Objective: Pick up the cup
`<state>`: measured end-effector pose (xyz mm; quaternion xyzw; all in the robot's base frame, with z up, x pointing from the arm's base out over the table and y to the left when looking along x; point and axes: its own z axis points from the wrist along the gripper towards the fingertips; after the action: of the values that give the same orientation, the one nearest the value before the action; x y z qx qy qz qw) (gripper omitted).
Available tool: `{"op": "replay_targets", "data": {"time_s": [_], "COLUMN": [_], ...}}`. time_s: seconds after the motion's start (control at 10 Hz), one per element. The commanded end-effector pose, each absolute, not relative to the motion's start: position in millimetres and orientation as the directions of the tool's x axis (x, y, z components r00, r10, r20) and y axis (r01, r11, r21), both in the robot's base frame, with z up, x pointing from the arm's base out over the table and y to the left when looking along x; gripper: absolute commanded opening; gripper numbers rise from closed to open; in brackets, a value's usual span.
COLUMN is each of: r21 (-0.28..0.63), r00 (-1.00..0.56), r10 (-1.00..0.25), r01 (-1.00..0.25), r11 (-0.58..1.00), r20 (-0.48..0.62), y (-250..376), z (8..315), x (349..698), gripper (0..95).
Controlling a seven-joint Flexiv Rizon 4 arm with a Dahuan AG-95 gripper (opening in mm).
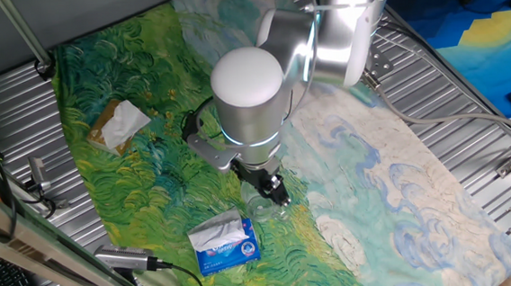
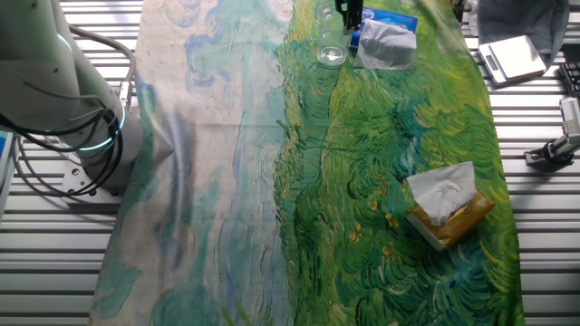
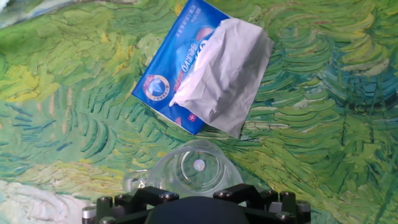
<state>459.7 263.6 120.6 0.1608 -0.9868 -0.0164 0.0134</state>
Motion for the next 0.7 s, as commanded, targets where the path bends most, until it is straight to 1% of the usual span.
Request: {"op": "replay_targets", "data": {"time_s": [0.1,0.7], "r21": [0.037,0.032], "r00": [-0.949,-0.948], "r10": [-0.316,-0.317], "r01": [-0.315,-0.316], "r11": [0.948,0.948], "r20": [0.019,0.013], "y": [264.3,264.7], "z": [119.2,113.7], "x": [459.9,458.9], "gripper": [95.0,95.0]}}
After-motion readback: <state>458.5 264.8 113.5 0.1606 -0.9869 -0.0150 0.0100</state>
